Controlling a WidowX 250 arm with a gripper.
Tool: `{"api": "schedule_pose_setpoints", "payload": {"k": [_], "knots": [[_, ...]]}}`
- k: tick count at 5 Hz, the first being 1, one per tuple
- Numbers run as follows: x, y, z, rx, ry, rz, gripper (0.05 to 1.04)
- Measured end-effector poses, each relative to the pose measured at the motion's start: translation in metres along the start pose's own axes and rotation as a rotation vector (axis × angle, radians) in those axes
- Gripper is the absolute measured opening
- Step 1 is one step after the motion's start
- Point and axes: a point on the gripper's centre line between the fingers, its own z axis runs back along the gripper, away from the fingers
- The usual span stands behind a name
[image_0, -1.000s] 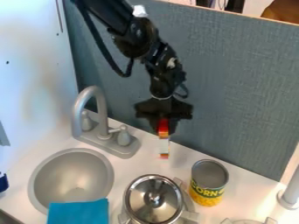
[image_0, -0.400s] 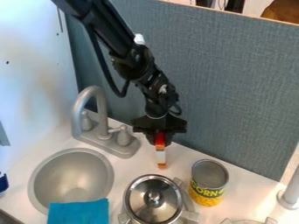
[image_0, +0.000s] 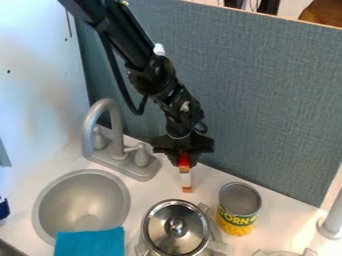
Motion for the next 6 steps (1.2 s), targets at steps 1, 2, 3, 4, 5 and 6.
{"api": "schedule_pose_setpoints", "payload": {"k": [1, 2, 3, 4, 5, 6], "knots": [[0.001, -0.003, -0.0011, -0.013, 0.003, 0.009, 0.428], [-0.0069, -0.0014, -0.0074, -0.011, 0.033, 0.01, 0.743], [-0.0073, -0.0011, -0.0073, -0.009, 0.036, 0.015, 0.991], [-0.0077, -0.001, -0.0072, -0.007, 0.04, 0.031, 1.003], [-0.007, 0.0001, -0.0069, 0.0, 0.035, 0.046, 0.999], [-0.0081, 0.0015, -0.0072, 0.008, 0.035, 0.046, 0.999]]}}
